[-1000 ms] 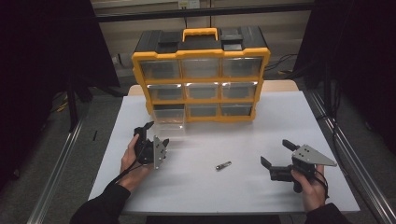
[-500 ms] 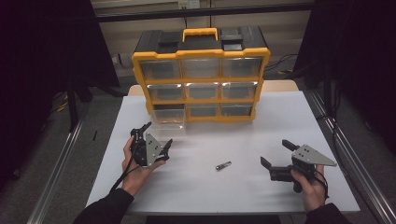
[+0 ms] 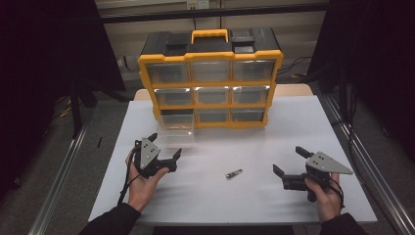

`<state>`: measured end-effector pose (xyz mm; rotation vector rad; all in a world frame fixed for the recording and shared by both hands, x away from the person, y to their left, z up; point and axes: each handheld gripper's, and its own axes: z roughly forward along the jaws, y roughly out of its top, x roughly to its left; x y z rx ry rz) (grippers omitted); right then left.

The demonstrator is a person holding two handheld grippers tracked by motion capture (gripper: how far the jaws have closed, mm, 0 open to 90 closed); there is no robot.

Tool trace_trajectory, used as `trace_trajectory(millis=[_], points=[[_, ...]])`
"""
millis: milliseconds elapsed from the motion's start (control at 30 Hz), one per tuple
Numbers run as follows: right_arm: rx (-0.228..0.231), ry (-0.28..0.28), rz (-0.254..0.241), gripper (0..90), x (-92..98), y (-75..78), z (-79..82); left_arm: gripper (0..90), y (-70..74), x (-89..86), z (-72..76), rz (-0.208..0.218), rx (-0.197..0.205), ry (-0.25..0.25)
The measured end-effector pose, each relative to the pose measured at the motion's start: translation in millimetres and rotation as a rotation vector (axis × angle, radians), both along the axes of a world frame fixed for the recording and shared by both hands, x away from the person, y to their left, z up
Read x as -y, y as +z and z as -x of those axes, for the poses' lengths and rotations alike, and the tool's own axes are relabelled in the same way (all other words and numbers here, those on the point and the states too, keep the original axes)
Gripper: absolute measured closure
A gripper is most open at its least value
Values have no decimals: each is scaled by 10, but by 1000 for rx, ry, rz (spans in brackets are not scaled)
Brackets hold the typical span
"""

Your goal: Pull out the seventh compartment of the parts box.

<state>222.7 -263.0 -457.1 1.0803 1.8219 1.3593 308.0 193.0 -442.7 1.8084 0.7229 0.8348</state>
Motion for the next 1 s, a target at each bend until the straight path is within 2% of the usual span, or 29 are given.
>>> trace_trajectory(millis=[67, 100, 133, 200, 233, 367, 433, 500, 533, 667, 733, 867, 933, 1000], points=[[1, 3, 1, 2, -1, 0, -1, 58, 9, -2, 16, 10, -12, -12], [1, 3, 1, 2, -3, 0, -1, 55, 12, -4, 20, 27, -35, -26], [1, 3, 1, 2, -3, 0, -1, 55, 3, 8, 25, 65, -46, -31], [0, 7, 3, 2, -1, 0, -1, 54, -3, 2, 44, 83, -60, -25], [0, 7, 2, 3, -1, 0, -1, 52, 0, -15, 56, 78, -59, -23], [-2, 11, 2, 3, -2, 0, -1, 43, -7, -88, 59, 130, -85, -20], [-2, 11, 2, 3, -2, 0, -1, 42, -14, -136, 58, 114, -94, -12], [-2, 12, 0, 3, -4, -2, -3, 35, -29, -157, 62, 120, -105, -11], [-1, 12, -1, 3, -7, -3, -5, 35, -33, -180, 55, 136, -116, -27], [-2, 5, -2, 3, -8, -1, -9, 35, -48, -236, 68, 202, -161, -32], [-5, 7, -1, 5, -11, -1, -16, 36, -48, -273, 90, 183, -147, -22], [-5, 2, -4, 5, -14, 0, -16, 36, -68, -324, 131, 208, -174, -20], [-4, -1, -4, 5, -15, 0, -21, 36, -62, -352, 163, 196, -167, -16], [-4, 4, 2, 4, -18, -3, -24, 40, -36, -384, 196, 202, -160, -12]])
